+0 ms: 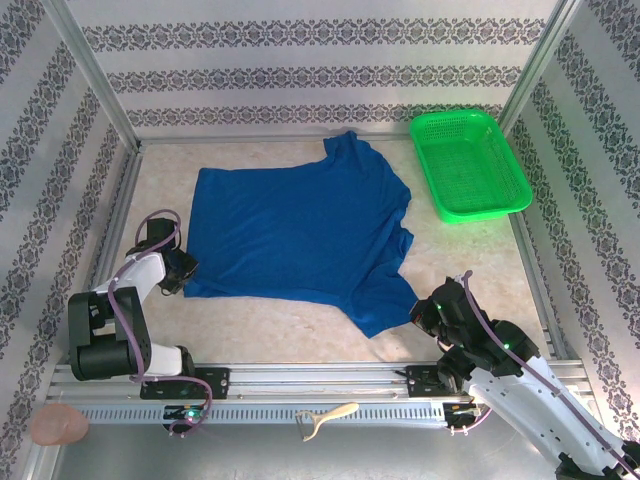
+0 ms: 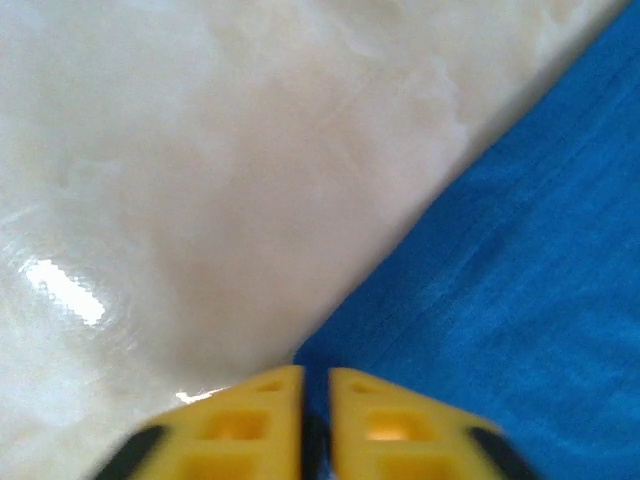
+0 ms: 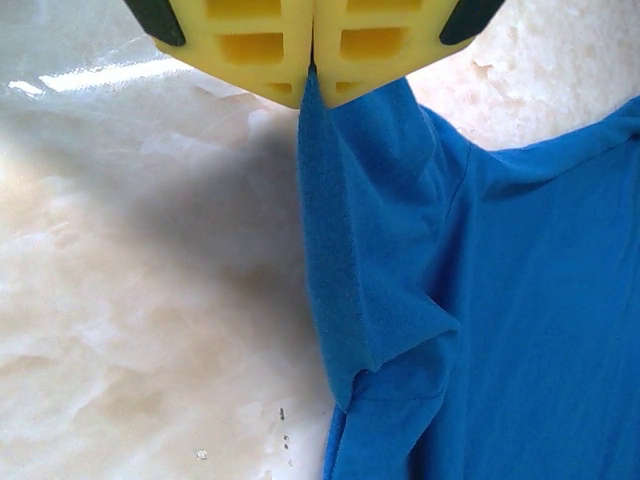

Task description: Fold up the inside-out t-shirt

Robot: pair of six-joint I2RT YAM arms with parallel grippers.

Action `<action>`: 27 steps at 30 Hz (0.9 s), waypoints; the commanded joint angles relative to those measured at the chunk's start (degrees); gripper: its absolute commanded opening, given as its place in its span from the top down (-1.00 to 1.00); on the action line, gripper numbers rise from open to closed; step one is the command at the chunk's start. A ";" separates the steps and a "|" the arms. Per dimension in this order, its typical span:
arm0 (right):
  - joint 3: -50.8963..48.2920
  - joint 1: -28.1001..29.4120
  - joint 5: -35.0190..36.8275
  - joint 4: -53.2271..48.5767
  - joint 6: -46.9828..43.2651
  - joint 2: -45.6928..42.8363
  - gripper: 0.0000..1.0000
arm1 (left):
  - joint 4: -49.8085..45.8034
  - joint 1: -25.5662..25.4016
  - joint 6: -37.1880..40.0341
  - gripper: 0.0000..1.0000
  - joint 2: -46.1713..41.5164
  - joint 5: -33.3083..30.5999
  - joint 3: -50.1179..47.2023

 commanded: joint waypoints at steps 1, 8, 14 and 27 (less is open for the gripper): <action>2.39 0.68 0.87 -1.72 0.34 -1.11 1.00 | -1.36 0.77 1.32 1.00 -2.32 -0.28 1.36; 6.33 0.67 1.55 -4.37 2.86 -5.21 1.00 | -9.46 1.25 1.63 1.00 -18.60 -1.82 -0.17; 7.76 0.67 1.43 -7.18 5.55 -9.38 1.00 | -13.67 1.87 1.04 1.00 -29.66 -2.35 -0.59; 3.72 0.46 1.54 13.07 6.20 -0.30 1.00 | -7.77 1.97 2.09 1.00 -23.56 1.04 -1.00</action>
